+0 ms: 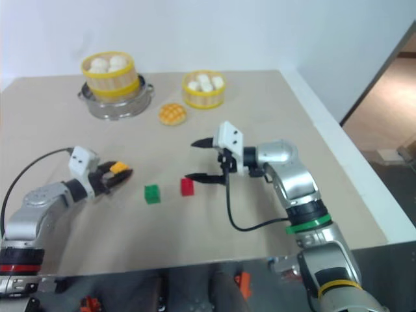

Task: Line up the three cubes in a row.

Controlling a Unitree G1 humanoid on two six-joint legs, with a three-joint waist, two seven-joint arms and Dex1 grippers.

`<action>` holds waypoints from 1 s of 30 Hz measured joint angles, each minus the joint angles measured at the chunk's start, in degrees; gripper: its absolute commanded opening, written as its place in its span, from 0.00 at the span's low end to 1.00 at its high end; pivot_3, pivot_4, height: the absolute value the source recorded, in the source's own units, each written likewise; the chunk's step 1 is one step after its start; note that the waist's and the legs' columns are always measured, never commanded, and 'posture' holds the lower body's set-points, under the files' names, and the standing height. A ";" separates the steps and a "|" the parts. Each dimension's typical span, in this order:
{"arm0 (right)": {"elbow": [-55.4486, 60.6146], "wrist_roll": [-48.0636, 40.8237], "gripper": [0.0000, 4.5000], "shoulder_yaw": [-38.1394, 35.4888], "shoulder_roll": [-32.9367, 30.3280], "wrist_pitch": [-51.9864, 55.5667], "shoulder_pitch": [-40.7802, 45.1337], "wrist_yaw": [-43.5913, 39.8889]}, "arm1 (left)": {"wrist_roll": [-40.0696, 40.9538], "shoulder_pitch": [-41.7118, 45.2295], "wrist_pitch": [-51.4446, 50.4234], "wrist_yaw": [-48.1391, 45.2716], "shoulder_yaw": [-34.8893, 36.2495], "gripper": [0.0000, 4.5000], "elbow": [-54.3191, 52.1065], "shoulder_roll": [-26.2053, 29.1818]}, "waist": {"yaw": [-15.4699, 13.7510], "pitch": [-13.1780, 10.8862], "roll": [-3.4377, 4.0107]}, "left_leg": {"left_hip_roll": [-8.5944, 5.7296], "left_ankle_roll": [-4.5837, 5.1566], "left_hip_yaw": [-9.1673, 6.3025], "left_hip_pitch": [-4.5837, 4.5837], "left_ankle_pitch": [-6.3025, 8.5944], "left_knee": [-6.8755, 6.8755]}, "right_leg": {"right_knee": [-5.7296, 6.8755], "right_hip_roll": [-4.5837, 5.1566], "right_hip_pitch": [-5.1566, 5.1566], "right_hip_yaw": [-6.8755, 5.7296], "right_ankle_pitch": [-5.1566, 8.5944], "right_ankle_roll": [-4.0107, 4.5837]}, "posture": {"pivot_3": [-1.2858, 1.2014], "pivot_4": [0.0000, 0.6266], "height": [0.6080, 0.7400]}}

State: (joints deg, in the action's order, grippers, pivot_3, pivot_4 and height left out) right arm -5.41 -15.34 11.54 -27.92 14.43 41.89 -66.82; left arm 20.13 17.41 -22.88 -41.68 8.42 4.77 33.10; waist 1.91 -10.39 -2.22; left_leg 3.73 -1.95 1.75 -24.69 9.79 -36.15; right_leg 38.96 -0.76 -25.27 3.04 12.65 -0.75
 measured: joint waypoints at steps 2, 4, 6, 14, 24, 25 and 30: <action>0.00 0.00 1.00 0.00 0.00 -0.01 0.00 0.19 | -0.03 0.04 0.01 -0.21 -0.01 0.30 0.19 0.36 | 0.00 0.00 0.00 | 0.00 0.00 -0.01 0.01 0.00 0.03 | 0.00 0.00 0.00 -0.01 0.00 0.00 | 0.52 0.24 1.00; 0.01 0.00 1.00 0.00 0.00 -0.03 -0.03 0.36 | -0.40 0.04 0.00 -0.39 -0.05 0.30 0.28 1.25 | 0.05 0.00 0.00 | 0.00 0.00 -0.01 0.02 0.00 0.04 | 0.00 -0.01 0.00 -0.01 0.00 0.01 | 0.52 0.24 1.00; 0.08 0.00 1.00 0.00 0.00 -0.03 -0.31 0.49 | -0.90 0.03 -0.02 -0.47 -0.04 0.30 0.32 1.82 | 0.05 0.00 0.00 | 0.00 0.00 -0.01 0.02 0.00 0.04 | 0.00 0.00 0.00 -0.02 0.01 0.01 | 0.52 0.24 1.00; 0.05 0.05 1.00 0.02 0.03 -0.28 -0.37 0.45 | 3.51 -5.92 5.68 -16.84 1.18 0.30 -2.76 8.62 | 0.56 0.00 0.00 | 0.00 -0.01 0.01 0.02 0.00 0.22 | -0.01 0.03 -0.06 -0.03 0.14 0.18 | 0.52 0.24 1.00; -1.44 0.97 1.00 0.15 -0.03 -1.24 0.68 -1.13 | 3.63 -6.55 17.96 -35.10 0.42 0.30 5.20 13.53 | 0.58 0.00 0.01 | 0.00 0.00 0.03 0.06 0.00 0.31 | -0.01 0.04 -0.07 -0.05 0.30 0.43 | 0.52 0.24 1.00; -1.73 1.06 1.00 0.16 -0.08 -1.25 0.89 -1.52 | 2.95 -5.16 19.70 -36.78 -0.25 0.30 7.12 13.53 | 0.58 0.00 0.00 | 0.01 0.00 0.02 0.05 0.00 0.31 | -0.01 0.03 -0.07 -0.08 0.30 0.44 | 0.52 0.24 1.00; -2.02 1.13 1.00 0.15 -0.22 -1.27 1.28 -1.83 | 1.10 -1.89 24.21 -40.13 -2.67 0.30 11.32 13.33 | 0.56 0.00 0.01 | 0.00 0.00 0.02 0.04 0.00 0.31 | -0.01 0.03 -0.06 -0.07 0.32 0.40 | 0.52 0.24 1.00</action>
State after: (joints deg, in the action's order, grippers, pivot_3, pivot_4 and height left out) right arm -7.43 -14.21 11.69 -28.13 13.15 43.17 -68.65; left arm 21.23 15.52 1.33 -81.81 5.75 16.09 46.44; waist 2.47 -10.39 -2.21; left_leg 3.73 -1.95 1.77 -24.65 9.79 -35.84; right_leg 38.95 -0.73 -25.33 2.98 12.97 -0.35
